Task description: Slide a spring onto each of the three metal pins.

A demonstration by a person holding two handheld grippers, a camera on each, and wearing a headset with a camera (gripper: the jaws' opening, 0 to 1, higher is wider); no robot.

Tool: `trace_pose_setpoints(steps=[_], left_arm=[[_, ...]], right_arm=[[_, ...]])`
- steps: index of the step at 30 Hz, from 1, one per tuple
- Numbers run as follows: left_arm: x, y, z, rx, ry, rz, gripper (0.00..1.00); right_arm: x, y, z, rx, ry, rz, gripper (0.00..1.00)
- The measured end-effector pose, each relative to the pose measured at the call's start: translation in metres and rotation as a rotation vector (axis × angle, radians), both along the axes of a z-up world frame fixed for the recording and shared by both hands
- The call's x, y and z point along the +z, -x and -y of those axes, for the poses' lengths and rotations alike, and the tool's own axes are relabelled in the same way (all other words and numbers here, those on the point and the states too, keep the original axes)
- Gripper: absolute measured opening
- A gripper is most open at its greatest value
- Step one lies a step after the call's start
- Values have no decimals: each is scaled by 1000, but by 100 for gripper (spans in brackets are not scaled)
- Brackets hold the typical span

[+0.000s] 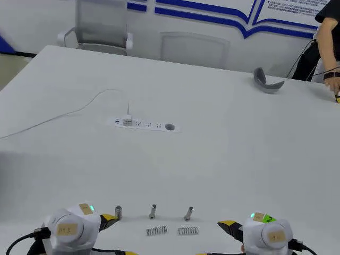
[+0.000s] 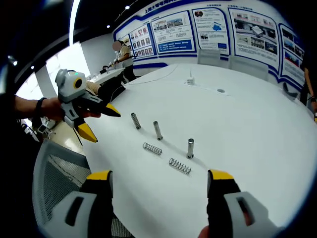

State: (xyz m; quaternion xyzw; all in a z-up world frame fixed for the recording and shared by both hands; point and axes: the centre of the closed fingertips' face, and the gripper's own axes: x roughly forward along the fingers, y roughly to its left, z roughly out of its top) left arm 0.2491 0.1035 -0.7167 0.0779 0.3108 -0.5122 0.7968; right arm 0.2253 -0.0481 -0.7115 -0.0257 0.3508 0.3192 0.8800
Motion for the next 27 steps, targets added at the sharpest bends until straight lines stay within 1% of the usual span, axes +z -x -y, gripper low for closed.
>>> trace_pose_setpoints(steps=[3,6,8,10,12,18,23,27], left_arm=[[-1,-1,5,-16,-6,3,65],[-7,-2,12,-42,-38,17,62],[-9,-3,17,-51,-46,18,61],[-14,-5,23,-67,-62,23,59],[-16,-6,28,-73,-70,21,58],[-31,-17,41,-90,-102,20,53],[-41,-22,47,-97,-119,13,50],[-46,-26,50,-98,-130,11,46]], right_arm=[[2,2,3,-11,-5,4,80],[0,6,7,-21,-6,2,80],[0,9,9,-30,-11,1,80],[1,10,10,-44,-25,0,80],[1,11,10,-47,-26,1,80],[3,11,11,-53,-33,1,80],[2,14,9,-41,-30,-3,80],[2,16,8,-38,-34,-5,80]])
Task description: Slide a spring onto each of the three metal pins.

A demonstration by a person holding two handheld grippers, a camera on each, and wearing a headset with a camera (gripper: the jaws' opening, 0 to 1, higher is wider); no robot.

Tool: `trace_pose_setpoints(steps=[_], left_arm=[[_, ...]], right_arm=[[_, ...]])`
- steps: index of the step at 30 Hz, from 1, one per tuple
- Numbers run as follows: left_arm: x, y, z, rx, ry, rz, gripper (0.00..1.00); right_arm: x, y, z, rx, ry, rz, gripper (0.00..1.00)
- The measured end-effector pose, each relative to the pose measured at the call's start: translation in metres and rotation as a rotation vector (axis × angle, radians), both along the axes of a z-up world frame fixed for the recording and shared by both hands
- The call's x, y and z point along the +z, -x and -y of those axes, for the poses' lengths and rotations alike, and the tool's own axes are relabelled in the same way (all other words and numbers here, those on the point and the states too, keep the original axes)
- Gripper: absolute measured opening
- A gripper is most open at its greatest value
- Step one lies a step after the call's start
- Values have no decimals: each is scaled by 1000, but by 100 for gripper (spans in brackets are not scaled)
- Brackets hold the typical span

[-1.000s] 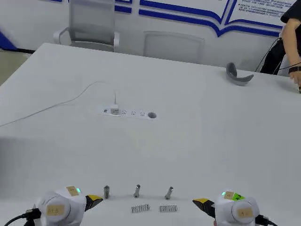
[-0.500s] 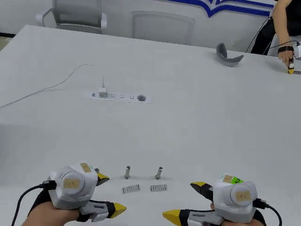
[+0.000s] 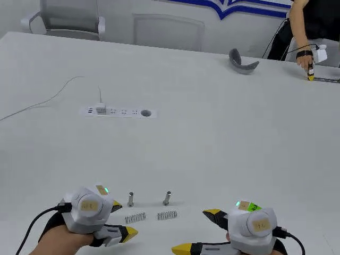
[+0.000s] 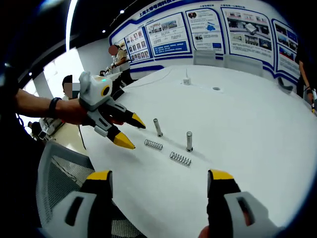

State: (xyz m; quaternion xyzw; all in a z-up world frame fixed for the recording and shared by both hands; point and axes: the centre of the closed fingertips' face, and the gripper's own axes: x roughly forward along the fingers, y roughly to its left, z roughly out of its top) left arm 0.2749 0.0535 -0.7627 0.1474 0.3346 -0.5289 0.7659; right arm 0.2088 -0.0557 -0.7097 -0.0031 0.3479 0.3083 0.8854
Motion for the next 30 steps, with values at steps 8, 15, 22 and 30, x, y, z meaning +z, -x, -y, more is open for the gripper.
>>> trace_pose_setpoints(steps=[8,15,22,30], left_arm=[[-12,-6,4,1,-26,-3,36],[-21,-10,12,8,-29,-9,26],[-35,-9,14,-8,-76,-10,18],[-41,-9,13,-3,-107,-3,13]], right_arm=[[-4,3,0,-1,-4,-12,79],[-7,7,-2,6,-4,-24,79],[-8,7,0,3,-5,-27,79],[-11,9,2,-2,-5,-33,79]])
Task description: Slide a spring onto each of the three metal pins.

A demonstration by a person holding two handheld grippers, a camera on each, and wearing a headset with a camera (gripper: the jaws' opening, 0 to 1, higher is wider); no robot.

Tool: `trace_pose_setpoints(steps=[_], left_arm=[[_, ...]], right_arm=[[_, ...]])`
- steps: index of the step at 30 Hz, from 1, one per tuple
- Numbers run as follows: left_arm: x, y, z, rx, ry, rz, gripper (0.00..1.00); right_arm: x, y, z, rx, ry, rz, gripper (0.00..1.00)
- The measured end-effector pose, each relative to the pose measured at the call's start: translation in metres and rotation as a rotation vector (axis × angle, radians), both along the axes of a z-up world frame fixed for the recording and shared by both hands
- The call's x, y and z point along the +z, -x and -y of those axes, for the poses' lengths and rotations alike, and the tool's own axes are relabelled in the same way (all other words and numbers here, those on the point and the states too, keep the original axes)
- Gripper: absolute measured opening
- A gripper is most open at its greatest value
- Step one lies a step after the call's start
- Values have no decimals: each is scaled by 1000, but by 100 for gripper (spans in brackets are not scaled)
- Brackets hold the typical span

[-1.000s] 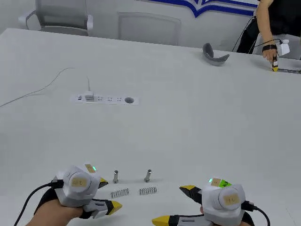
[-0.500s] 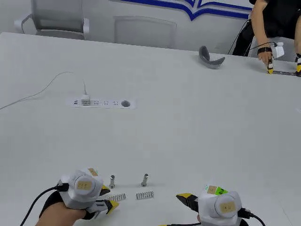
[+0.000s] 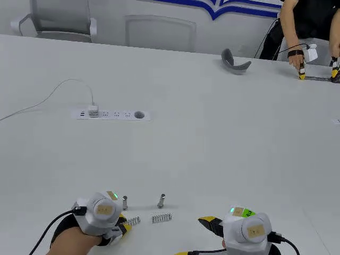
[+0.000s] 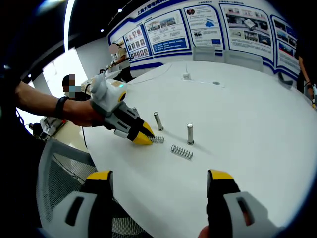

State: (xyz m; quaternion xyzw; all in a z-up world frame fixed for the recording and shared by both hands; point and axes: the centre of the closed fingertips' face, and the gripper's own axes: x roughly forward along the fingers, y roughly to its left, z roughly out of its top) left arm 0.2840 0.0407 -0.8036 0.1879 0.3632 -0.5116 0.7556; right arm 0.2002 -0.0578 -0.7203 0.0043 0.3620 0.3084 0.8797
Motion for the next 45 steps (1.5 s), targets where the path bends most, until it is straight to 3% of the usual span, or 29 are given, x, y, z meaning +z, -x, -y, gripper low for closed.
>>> trace_pose_setpoints(steps=[3,6,16,31,45], left_arm=[[1,0,0,5,-4,5,11],[0,2,-1,14,-5,-18,11],[5,14,-16,50,-1,-39,10],[40,24,-46,111,50,-24,10],[79,23,-65,133,88,27,10]], right_arm=[[0,1,-1,0,-1,-2,79],[0,1,-1,2,0,-1,79],[0,0,-4,11,-5,1,78],[2,-2,-19,38,-38,-1,77],[12,-11,-38,77,-69,13,76]])
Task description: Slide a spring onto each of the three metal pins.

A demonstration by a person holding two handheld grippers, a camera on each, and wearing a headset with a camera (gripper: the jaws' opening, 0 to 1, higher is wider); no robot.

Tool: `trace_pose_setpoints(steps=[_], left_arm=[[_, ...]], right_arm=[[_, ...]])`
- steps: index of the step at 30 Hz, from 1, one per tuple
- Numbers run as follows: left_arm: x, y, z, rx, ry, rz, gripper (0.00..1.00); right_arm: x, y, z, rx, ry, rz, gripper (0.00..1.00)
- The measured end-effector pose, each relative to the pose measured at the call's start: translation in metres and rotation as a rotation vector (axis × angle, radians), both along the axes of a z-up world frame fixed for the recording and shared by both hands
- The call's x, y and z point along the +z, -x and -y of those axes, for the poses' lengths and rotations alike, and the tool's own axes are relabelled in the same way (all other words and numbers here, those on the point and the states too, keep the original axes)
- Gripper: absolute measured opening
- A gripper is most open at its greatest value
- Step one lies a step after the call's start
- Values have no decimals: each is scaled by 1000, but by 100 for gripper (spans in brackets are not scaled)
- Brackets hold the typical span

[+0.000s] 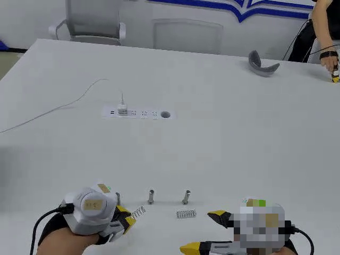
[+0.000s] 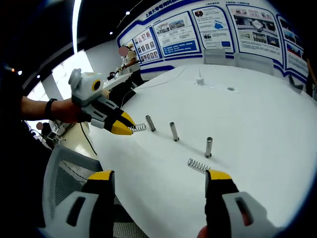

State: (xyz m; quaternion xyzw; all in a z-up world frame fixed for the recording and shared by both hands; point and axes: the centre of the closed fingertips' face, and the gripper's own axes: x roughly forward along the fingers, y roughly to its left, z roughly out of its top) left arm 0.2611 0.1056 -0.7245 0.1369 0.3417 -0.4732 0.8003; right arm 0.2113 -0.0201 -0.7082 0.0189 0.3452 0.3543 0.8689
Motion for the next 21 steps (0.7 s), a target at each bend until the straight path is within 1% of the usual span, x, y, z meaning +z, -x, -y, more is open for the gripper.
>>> trace_pose_setpoints(steps=[6,10,13,21], left_arm=[[13,-1,-9,4,8,19,10],[16,0,-15,6,10,27,10],[20,4,-20,8,16,26,10],[27,14,-27,-3,13,40,10]], right_arm=[[5,-4,-10,24,-18,3,75],[8,-5,-17,37,-41,2,74],[10,-5,-23,50,-57,-3,72],[11,-6,-40,84,-87,-13,69]])
